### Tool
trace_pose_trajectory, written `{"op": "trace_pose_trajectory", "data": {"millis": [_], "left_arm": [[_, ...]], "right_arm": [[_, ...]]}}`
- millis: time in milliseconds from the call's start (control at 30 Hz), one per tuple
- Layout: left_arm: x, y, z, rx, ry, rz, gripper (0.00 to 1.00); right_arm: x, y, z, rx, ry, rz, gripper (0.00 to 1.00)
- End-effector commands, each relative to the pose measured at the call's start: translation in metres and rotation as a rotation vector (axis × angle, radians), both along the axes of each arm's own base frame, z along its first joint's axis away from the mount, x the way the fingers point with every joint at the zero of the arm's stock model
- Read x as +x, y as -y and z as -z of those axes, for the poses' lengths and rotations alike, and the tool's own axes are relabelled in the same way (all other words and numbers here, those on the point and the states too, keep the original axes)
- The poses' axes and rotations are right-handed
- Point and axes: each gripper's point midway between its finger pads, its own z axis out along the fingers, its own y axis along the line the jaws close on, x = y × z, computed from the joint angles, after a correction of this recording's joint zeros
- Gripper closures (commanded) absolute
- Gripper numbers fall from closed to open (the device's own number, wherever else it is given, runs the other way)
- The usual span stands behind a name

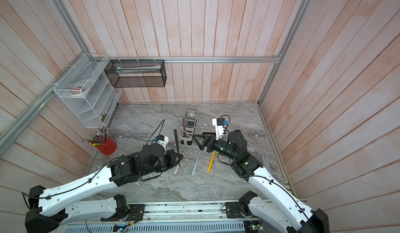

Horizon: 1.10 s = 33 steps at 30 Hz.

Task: Place the toothbrush into the toothbrush holder
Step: Place the toothbrush in the toothbrush holder.

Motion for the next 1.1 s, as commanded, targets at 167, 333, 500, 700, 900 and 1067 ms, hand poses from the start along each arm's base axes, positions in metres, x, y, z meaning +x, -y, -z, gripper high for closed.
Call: {"op": "trace_pose_trajectory", "data": {"millis": [167,333,500,700,900,1067], "left_arm": [[0.033,0.04,-0.061,-0.424,-0.142,-0.094,1.0],[0.061,0.036,-0.047,-0.525,-0.282,-0.217,1.0],[0.074,0.042,-0.025,-0.612,-0.387,-0.273,1.0],[0.081,0.051,-0.013,-0.699,-0.444,-0.285,1.0],[0.084,0.055,-0.007,-0.748,-0.475,-0.294,1.0],[0.085,0.055,0.013,-0.809,-0.532,-0.329,1.0]], "right_arm": [[-0.003,0.039,-0.006,-0.036,0.044,0.151,0.06],[-0.009,0.045,-0.009,-0.027,0.036,0.163,0.04],[-0.011,0.047,-0.006,-0.033,0.023,0.163,0.04],[-0.012,0.047,-0.003,-0.034,0.013,0.159,0.04],[-0.013,0.047,-0.002,-0.039,0.009,0.159,0.04],[-0.012,0.047,0.002,-0.046,-0.005,0.16,0.04]]}}
